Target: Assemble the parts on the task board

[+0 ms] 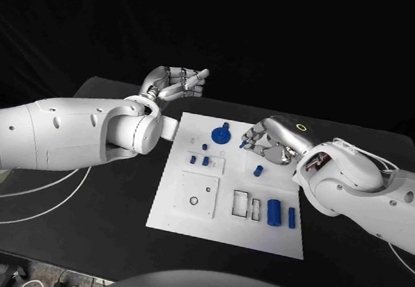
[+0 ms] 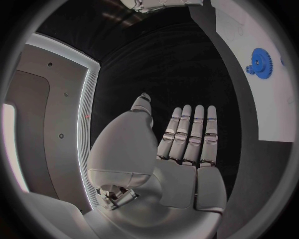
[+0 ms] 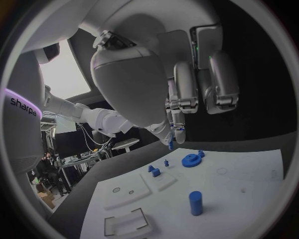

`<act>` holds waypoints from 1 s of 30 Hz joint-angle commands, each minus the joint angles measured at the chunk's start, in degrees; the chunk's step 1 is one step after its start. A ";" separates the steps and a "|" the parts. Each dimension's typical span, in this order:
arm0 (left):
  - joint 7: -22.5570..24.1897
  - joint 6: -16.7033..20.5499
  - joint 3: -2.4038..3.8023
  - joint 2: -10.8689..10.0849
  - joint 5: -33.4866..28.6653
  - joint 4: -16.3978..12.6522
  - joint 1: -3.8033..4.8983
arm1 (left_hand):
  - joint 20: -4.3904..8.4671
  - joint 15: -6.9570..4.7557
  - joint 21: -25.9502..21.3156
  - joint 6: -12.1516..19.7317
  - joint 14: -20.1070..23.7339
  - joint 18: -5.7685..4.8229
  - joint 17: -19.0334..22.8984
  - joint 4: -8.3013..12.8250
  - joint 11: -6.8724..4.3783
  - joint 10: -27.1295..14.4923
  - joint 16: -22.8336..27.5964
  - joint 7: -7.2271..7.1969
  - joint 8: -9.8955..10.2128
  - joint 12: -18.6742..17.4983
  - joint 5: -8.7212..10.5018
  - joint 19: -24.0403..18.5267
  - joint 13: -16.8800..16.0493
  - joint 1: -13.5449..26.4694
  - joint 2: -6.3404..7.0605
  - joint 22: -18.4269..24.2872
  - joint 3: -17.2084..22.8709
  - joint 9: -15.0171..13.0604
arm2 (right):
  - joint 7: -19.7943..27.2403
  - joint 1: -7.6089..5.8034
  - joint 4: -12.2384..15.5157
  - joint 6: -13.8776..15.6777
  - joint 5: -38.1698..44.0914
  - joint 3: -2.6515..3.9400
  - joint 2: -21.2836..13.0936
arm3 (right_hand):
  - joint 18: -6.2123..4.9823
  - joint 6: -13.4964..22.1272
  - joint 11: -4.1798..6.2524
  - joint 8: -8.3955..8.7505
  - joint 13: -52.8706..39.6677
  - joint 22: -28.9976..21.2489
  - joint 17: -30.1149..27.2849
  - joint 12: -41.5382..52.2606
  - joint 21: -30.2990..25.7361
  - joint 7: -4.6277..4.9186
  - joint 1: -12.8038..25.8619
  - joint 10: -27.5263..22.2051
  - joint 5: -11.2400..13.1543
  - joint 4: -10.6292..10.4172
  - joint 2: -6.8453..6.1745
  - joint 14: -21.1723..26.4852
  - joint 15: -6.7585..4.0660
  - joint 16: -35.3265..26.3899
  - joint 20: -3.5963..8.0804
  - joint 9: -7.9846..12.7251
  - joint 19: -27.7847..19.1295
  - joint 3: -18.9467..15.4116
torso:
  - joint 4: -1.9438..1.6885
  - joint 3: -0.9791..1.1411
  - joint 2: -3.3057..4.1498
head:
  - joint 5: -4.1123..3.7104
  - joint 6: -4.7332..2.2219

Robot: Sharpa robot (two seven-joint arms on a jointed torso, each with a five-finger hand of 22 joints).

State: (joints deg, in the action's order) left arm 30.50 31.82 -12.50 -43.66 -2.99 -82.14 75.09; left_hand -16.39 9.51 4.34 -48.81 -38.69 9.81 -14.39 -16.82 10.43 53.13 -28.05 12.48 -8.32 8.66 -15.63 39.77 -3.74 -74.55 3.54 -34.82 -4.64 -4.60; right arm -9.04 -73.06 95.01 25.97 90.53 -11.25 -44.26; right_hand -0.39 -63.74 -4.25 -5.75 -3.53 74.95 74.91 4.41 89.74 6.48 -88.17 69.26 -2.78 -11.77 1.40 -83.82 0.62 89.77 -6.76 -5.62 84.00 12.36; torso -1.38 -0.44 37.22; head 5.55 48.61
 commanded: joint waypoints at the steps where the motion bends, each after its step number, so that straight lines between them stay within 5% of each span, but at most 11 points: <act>1: 0.39 -0.50 0.03 0.31 -0.08 0.28 0.00 | -0.01 0.06 -0.39 0.34 0.48 0.49 0.05 -0.01 -0.12 -0.41 -0.20 0.07 -0.40 0.29 -0.17 0.46 0.06 0.07 -0.61 0.05 0.23 0.06 | 2.48 -0.02 0.21 -3.64 0.56 0.02 0.82 | 0.39 -0.06 -0.15 -0.32 0.07 15.05 15.09 -0.24 0.26 0.52 -0.22 0.23 -0.23 0.01 -0.06 -6.18 0.42 0.23 -0.29 0.07 6.00 0.29 | -0.40 -0.17 -0.20 | 0.20 0.48; 16: 0.52 -0.68 0.04 0.82 0.13 0.67 -0.03 | -0.02 0.11 -0.48 0.47 0.69 0.46 0.35 -0.01 -0.09 -0.56 -0.25 0.11 -0.43 0.35 -0.17 0.42 0.06 -0.03 -0.71 0.32 0.19 0.08 | 3.58 1.53 -0.77 -10.19 3.28 0.00 4.66 | 0.39 0.14 -0.34 -0.07 0.09 15.05 15.09 -0.60 0.26 0.71 -0.29 0.08 -0.21 0.10 -0.30 -6.18 0.64 0.23 -0.50 0.13 6.00 0.35 | -0.30 -0.09 -0.20 | 0.14 1.28; 30: 0.68 -0.81 0.04 1.04 0.27 0.89 -0.03 | -0.03 0.14 -0.55 0.56 0.80 0.44 0.58 0.00 -0.06 -0.66 -0.33 0.13 -0.46 0.41 -0.17 0.38 0.06 -0.12 -0.84 0.53 0.17 0.09 | 4.69 3.78 -1.59 -12.74 8.14 -0.05 6.91 | 0.39 0.16 -0.33 -0.02 0.09 15.05 15.09 -0.69 0.26 0.72 -0.40 0.03 -0.23 0.19 -0.33 -6.18 0.67 0.23 -0.56 0.13 6.00 0.43 | -0.31 -0.10 -0.19 | -0.16 1.39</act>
State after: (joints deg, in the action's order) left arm 30.54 31.79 -12.51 -42.76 -2.93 -81.21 75.03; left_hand -16.39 9.51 4.13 -48.81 -38.28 9.81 -13.87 -16.82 10.22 52.92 -28.04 12.48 -8.61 8.88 -15.63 39.76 -3.74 -74.85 3.24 -34.33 -4.64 -4.60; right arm -5.31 -69.38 93.50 15.53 95.64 -11.31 -37.48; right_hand -0.39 -63.59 -4.25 -5.84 -3.53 74.93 74.95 3.89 89.74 7.05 -88.16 69.26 -2.63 -11.70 1.39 -84.03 0.82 89.77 -6.77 -5.40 84.00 12.43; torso -1.70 -0.52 37.02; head 5.44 49.97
